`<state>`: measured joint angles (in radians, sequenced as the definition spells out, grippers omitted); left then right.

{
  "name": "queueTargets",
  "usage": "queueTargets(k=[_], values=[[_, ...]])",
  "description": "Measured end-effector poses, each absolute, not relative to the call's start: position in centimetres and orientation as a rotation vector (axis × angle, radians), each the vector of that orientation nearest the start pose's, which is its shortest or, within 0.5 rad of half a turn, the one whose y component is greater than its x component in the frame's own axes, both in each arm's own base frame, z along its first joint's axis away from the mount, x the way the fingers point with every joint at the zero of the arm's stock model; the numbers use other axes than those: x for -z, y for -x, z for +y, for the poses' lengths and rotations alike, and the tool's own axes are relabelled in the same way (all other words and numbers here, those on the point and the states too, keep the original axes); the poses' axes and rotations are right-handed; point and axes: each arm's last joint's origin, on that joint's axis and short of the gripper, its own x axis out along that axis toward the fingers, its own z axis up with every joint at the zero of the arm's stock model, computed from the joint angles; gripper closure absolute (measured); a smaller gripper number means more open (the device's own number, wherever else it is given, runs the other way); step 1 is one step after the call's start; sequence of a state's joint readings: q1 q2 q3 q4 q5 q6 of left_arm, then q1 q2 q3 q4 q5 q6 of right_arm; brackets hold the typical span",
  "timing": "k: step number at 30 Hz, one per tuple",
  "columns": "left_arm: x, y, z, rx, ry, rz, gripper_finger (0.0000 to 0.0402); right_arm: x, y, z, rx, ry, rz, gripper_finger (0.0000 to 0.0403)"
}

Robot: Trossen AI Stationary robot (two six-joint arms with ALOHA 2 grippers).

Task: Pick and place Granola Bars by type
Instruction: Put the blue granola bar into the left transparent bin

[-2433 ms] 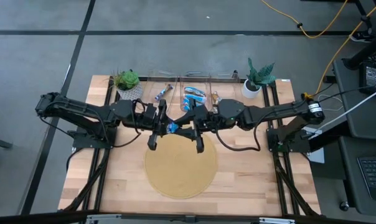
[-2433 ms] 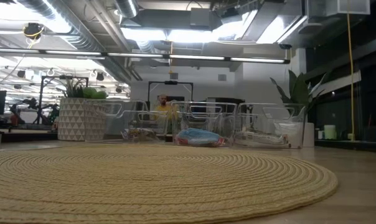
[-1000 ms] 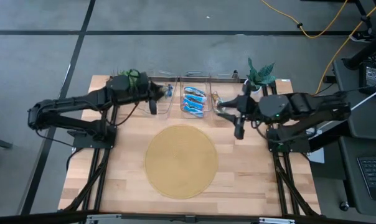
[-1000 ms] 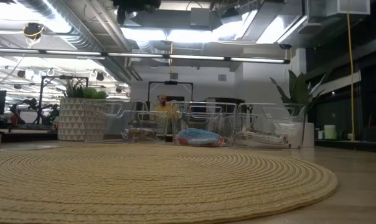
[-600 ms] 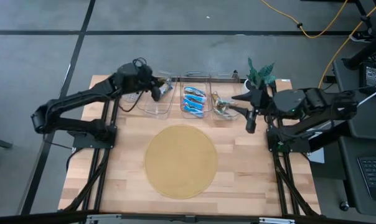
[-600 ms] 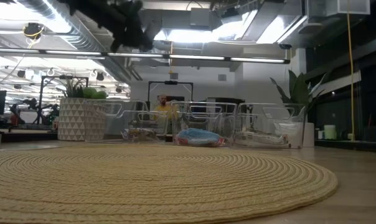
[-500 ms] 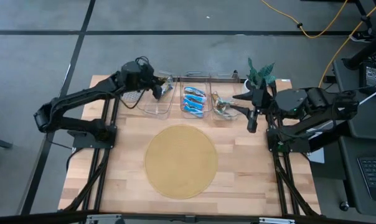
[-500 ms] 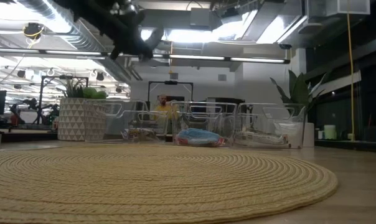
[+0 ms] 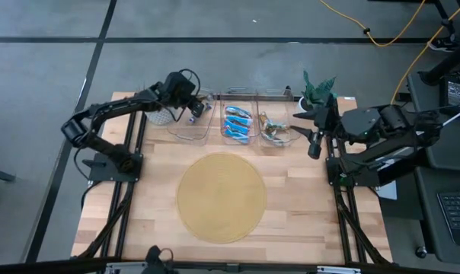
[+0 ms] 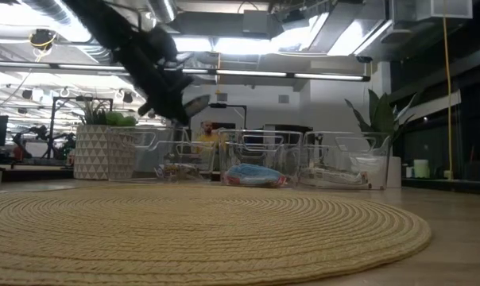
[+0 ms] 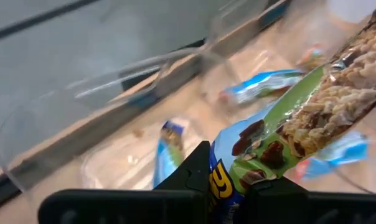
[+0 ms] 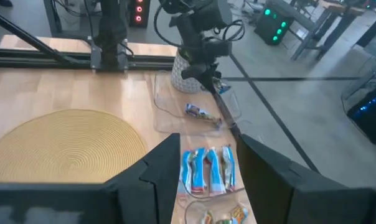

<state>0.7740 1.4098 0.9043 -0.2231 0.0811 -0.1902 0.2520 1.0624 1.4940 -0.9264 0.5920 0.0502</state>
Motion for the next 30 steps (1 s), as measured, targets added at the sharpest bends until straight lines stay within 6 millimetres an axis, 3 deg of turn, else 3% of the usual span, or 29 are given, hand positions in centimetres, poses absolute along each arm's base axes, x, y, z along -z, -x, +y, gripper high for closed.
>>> queueTargets(k=[8, 20, 30], values=[[-20.9, -20.3, 22.6, -0.790, 0.565, 0.676, 0.0369, -45.2, -15.5, 2.3, 0.360, 0.156, 0.424, 0.0243], [-19.9, -20.1, 23.1, -0.837, 0.575, 0.719, 0.0362, -44.2, -15.0, 2.1, 0.385, 0.176, 0.449, 0.0243], [-20.1, -20.2, 23.1, -0.835, 0.575, 0.724, 0.0270, -42.6, -15.5, 2.2, 0.385, 0.166, 0.439, 0.0243]])
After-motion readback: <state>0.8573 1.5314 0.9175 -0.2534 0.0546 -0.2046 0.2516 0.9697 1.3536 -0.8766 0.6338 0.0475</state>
